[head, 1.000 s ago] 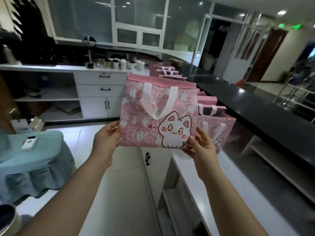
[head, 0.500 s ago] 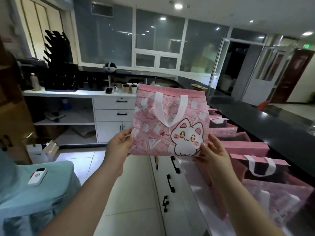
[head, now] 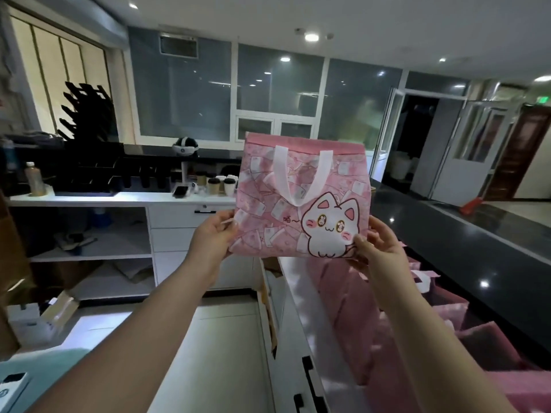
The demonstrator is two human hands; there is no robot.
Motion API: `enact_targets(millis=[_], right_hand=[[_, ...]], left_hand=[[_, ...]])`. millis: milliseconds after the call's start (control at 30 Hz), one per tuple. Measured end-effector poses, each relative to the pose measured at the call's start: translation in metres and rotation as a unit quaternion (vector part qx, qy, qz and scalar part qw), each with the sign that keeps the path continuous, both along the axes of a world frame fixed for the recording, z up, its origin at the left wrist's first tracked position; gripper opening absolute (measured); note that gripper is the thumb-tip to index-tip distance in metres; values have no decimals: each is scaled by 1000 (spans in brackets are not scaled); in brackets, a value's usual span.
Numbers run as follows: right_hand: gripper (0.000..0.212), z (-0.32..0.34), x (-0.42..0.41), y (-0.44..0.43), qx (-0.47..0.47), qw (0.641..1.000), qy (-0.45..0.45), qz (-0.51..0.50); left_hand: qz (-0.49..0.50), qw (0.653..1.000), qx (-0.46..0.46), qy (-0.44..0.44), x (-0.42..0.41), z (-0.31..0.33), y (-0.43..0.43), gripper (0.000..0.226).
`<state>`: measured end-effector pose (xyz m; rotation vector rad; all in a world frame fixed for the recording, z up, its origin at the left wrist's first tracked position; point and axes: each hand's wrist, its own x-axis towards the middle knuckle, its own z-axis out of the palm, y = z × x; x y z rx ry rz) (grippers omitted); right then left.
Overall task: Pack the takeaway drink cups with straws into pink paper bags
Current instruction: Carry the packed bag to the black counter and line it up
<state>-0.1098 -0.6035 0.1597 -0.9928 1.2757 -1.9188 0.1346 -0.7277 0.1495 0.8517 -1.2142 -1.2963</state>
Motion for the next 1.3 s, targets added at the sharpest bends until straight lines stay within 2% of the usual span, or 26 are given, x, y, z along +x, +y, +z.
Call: enact_targets(millis=[333,667,767,867,933,1000,1167,1300], right_hand=[[31,0,-52,-107,23,989,12,-145],[30,1,-91,-211,-16,961,20,-275],[51,2,-115,-233,1,938,107,-330],[86,3,-140,-245,160,865,278,-385],[95,3,-155,-248,223,830,335,-387],[90,1,-166,-249,248,832,340,-361],[87,-17,-220,-245,258,886,245,-297],[95,-33,-271,-238,256,894,201,-308]], left_hand=[[-98,995,12,-6,-80,-16,-146,21],[-242,969,46,10,-166,2,-286,11],[-276,956,79,65,-210,7,-305,10],[-297,945,105,89,-257,10,-310,17],[-322,933,122,106,-292,10,-307,15],[-337,927,123,111,-321,9,-301,13],[-352,929,89,74,-413,0,-278,11],[-365,925,86,54,-483,-15,-249,19]])
